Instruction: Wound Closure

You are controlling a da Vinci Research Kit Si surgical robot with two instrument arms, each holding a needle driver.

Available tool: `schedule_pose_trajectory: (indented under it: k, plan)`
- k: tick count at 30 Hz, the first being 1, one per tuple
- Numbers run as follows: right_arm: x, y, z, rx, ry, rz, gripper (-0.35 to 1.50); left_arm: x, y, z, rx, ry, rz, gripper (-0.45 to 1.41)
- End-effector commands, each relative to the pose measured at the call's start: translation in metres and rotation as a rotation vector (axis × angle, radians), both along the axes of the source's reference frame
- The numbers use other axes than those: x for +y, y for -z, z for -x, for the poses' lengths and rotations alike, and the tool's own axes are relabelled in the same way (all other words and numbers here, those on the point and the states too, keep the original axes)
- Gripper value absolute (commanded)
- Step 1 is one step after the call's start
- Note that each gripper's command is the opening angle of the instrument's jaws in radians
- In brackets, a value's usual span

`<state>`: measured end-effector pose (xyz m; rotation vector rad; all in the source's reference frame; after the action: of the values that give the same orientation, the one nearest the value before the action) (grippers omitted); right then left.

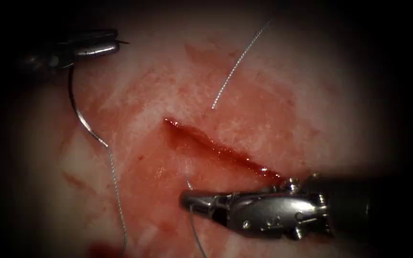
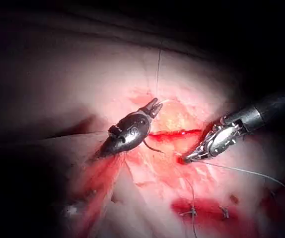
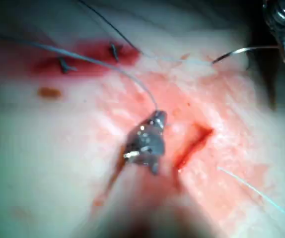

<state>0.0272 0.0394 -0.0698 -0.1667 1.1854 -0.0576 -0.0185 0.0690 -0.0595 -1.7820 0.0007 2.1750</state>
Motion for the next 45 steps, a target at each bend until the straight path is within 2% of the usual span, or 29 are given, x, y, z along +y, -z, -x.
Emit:
schedule_pose_trajectory:
  k: [1,6,7,12,19,20,21,22,23,24,25,26,30,33,36,39,45]
  plan:
    - [-0.0018,0.0005,0.0003,0.003,0.012,-0.007,-0.35,-0.0005,-0.0006,0.0005,-0.001,-0.001,-0.002,-0.35]
    - [-0.0059,0.0036,0.0022,0.010,0.036,-0.023,-0.35,-0.0005,-0.0006,0.0005,-0.001,-0.001,-0.002,-0.35]
    - [-0.0080,0.0054,0.0025,0.014,0.048,-0.023,-0.35,-0.0005,-0.0006,0.0006,-0.001,-0.001,-0.002,-0.35]
    - [-0.0122,0.0095,0.0017,0.028,0.102,-0.033,-0.35,-0.0005,-0.0006,0.0006,0.000,0.000,-0.002,-0.35]
    - [-0.0153,0.0130,0.0008,0.063,0.170,-0.050,-0.35,-0.0005,-0.0006,0.0006,0.000,-0.001,-0.002,-0.35]
    - [-0.0151,0.0131,0.0009,0.062,0.173,-0.053,-0.35,-0.0005,-0.0006,0.0006,0.000,-0.001,-0.002,-0.35]
    - [-0.0147,0.0131,0.0011,0.064,0.150,-0.049,0.17,-0.0005,-0.0006,0.0006,0.000,-0.001,-0.002,-0.35]
    - [-0.0143,0.0130,0.0015,0.065,0.117,-0.040,0.47,-0.0005,-0.0006,0.0006,0.000,-0.001,-0.002,-0.35]
    - [-0.0130,0.0125,0.0027,0.048,0.070,-0.027,0.88,-0.0005,-0.0006,0.0006,0.000,-0.001,-0.002,-0.35]
    - [-0.0114,0.0119,0.0043,0.027,0.041,-0.028,1.06,-0.0005,-0.0006,0.0005,0.000,-0.001,-0.002,-0.35]
    - [-0.0114,0.0119,0.0043,0.027,0.041,-0.028,1.06,-0.0005,-0.0006,0.0005,0.000,-0.001,-0.002,-0.35]
    - [-0.0100,0.0114,0.0057,-0.006,-0.003,-0.023,1.19,-0.0005,-0.0006,0.0005,-0.001,-0.001,-0.002,-0.35]
    - [-0.0053,0.0084,0.0096,-0.088,-0.096,-0.002,1.30,-0.0005,-0.0007,0.0006,0.000,0.000,-0.001,-0.35]
    - [-0.0035,0.0066,0.0098,-0.090,-0.121,-0.007,1.28,-0.0005,-0.0007,0.0007,0.000,0.000,-0.001,-0.35]
    - [-0.0016,0.0043,0.0086,-0.080,-0.142,-0.005,1.25,-0.0005,-0.0007,0.0007,0.000,0.000,-0.001,-0.35]
    - [0.0002,0.0015,0.0057,-0.080,-0.148,0.000,1.23,-0.0005,-0.0007,0.0006,0.000,0.000,-0.001,-0.35]
    - [0.0020,-0.0006,0.0023,-0.074,-0.148,0.000,1.23,-0.0006,-0.0007,0.0006,0.000,0.000,-0.001,-0.35]
